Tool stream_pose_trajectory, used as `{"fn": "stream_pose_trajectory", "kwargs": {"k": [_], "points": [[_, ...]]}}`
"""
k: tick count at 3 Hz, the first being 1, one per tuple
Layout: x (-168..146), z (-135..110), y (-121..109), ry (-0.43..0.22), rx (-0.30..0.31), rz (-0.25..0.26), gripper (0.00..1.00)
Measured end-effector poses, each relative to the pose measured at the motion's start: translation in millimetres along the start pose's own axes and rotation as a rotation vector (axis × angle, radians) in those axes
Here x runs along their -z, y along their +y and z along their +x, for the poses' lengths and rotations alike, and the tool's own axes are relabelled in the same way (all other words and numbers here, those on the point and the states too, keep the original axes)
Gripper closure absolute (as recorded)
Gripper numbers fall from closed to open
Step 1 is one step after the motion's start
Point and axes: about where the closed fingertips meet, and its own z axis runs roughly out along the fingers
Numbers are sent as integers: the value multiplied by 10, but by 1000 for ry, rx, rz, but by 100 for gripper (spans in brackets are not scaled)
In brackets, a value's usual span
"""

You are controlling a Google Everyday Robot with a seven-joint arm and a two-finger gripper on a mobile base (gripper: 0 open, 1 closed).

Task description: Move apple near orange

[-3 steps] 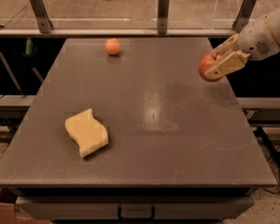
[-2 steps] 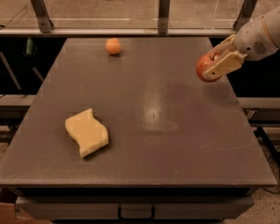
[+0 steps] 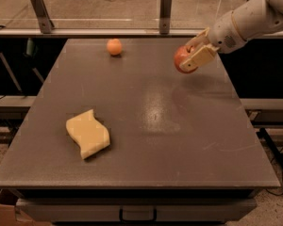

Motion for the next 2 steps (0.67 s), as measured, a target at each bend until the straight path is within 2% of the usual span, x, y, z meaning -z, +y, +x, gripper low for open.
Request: {"fn": "stream_pose_trajectory", "kwargs": {"k": [1, 2], "points": [[-444, -393, -262, -33, 21, 15, 100], [-861, -751, -467, -80, 12, 22, 100]]}}
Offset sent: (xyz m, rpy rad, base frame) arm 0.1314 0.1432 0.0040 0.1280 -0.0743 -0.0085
